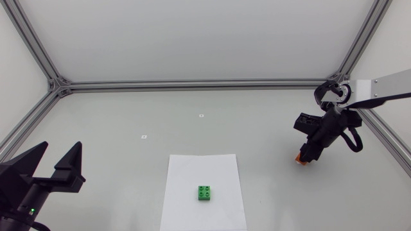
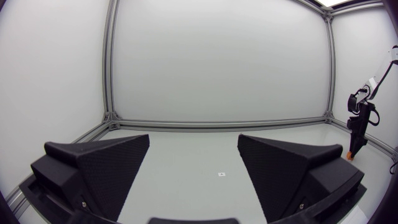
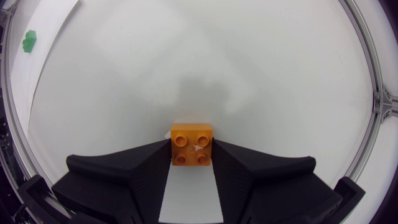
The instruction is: Pick up the orange 2x2 brick with the right arm and stack it on top of the green 2x2 brick in the center
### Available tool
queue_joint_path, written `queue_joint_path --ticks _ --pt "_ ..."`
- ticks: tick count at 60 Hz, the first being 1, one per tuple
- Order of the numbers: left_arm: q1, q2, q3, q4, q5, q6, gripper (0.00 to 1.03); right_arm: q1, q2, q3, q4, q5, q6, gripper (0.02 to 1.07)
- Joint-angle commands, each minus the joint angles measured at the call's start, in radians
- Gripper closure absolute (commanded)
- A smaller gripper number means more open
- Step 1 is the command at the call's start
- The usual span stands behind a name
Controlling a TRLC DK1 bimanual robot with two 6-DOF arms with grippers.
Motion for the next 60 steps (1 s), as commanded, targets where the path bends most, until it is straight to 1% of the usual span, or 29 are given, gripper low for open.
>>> queue_joint_path --ticks 1,3,5,15,22,25,29,39,48,60 --pt "-0.001 -0.004 -0.041 -0.011 0.003 0.006 0.04 0.018 -0.002 -0.013 -0.021 -0.002 -0.029 0.74" --pt "-0.001 -0.004 -0.041 -0.011 0.003 0.006 0.04 0.024 -0.019 -0.022 -0.024 0.000 -0.039 0.75" --pt "-0.001 -0.004 -0.041 -0.011 0.003 0.006 0.04 0.032 -0.038 -0.024 -0.032 -0.005 -0.042 0.79" --pt "-0.001 -0.004 -0.041 -0.011 0.003 0.006 0.04 0.107 -0.183 -0.059 -0.085 0.000 -0.045 0.80" --pt "-0.001 -0.004 -0.041 -0.011 0.003 0.006 0.04 0.199 -0.286 -0.066 -0.142 0.003 -0.036 0.81" --pt "-0.001 -0.004 -0.041 -0.011 0.003 0.006 0.04 0.247 -0.312 -0.062 -0.167 0.003 -0.020 0.84" --pt "-0.001 -0.004 -0.041 -0.011 0.003 0.006 0.04 0.310 -0.338 -0.060 -0.188 0.003 0.009 0.84" --pt "-0.001 -0.004 -0.041 -0.011 0.003 0.006 0.04 0.491 -0.375 -0.074 -0.193 0.004 0.072 0.84" --pt "-0.001 -0.004 -0.041 -0.011 0.003 0.006 0.04 0.640 -0.369 -0.071 -0.184 0.004 0.144 0.85" --pt "-0.001 -0.004 -0.041 -0.011 0.003 0.006 0.04 0.811 -0.303 -0.048 -0.124 0.003 0.227 0.85"
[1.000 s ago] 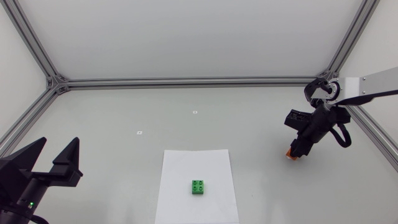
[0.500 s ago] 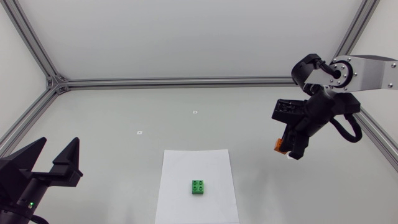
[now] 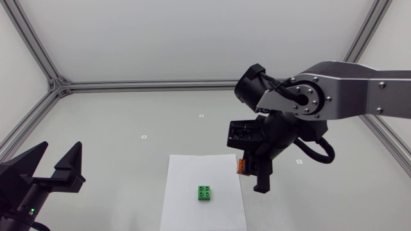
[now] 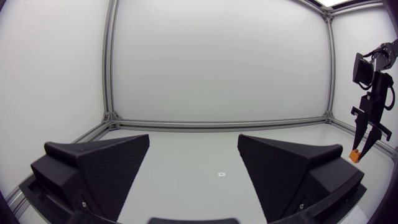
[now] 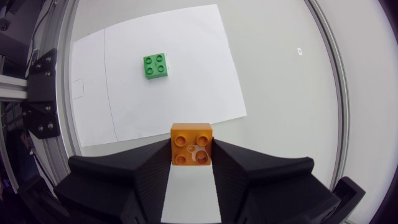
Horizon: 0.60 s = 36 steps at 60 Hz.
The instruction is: Pick up the orange 2x2 brick with the right arm and stack it on top of the green 2x2 brick in the center
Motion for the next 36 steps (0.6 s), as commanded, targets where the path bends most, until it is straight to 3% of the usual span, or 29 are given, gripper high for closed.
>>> queue_joint_path --ticks 1,15,36 --pt "-0.001 -0.004 -0.041 -0.011 0.003 0.005 0.04 0.067 0.056 -0.003 0.013 0.001 0.047 0.85" --pt "-0.001 -0.004 -0.041 -0.011 0.003 0.005 0.04 0.199 0.168 0.057 0.065 0.002 0.092 0.85" --pt "-0.001 -0.004 -0.041 -0.011 0.003 0.005 0.04 0.234 0.303 0.149 0.085 0.001 0.080 0.85"
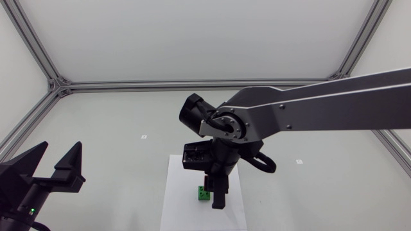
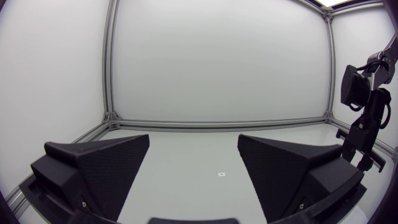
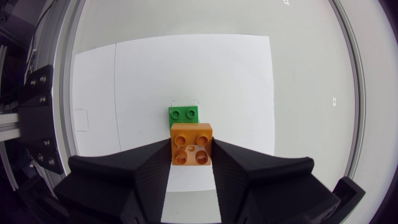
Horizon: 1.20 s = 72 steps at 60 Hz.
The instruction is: Pick up the orange 2x2 brick with the right arm and stack it on top of the green 2x2 brick in the center
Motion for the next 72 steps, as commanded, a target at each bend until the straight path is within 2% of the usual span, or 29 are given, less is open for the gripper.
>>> queue_joint_path --ticks 1,72 --pt "-0.001 -0.004 -0.041 -0.011 0.003 0.005 0.04 0.015 0.043 0.029 -0.001 0.003 0.001 0.85" --pt "-0.001 -0.004 -0.041 -0.011 0.003 0.005 0.04 0.049 0.114 0.032 0.008 0.013 -0.022 0.85"
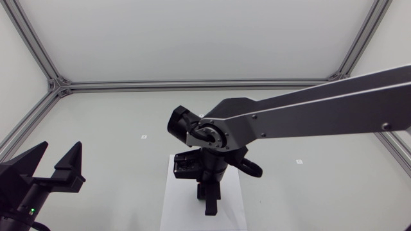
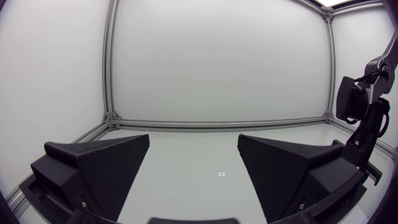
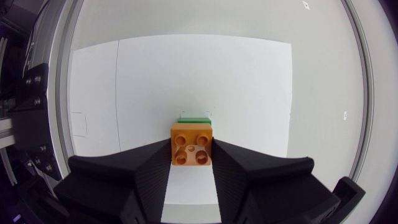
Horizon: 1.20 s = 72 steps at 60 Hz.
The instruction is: Pick up the orange 2x2 brick with the right arm and stack it on top of the green 2x2 brick in the center
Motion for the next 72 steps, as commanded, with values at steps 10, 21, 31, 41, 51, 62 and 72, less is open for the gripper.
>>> queue_joint_path --ticks 10,21,31,41,51,62,72 --pt "-0.001 -0.004 -0.041 -0.011 0.003 0.007 0.04 0.005 0.036 -0.008 0.014 0.009 -0.015 0.85" --pt "-0.001 -0.004 -0.041 -0.011 0.003 0.006 0.04 0.006 0.050 -0.011 0.016 0.018 -0.018 0.85" --pt "-0.001 -0.004 -0.041 -0.011 0.003 0.006 0.04 0.008 0.050 -0.019 0.014 0.029 -0.024 0.85" --pt "-0.001 -0.004 -0.041 -0.011 0.003 0.006 0.04 0.017 0.053 -0.017 -0.009 0.058 -0.030 0.85" --pt "-0.001 -0.004 -0.041 -0.011 0.003 0.006 0.04 0.022 0.067 -0.006 -0.021 0.078 -0.033 0.85" --pt "-0.001 -0.004 -0.041 -0.011 0.003 0.006 0.04 0.045 0.094 0.007 -0.035 0.081 -0.033 0.85" --pt "-0.001 -0.004 -0.041 -0.011 0.003 0.006 0.04 0.042 0.117 0.033 -0.043 0.076 -0.030 0.85"
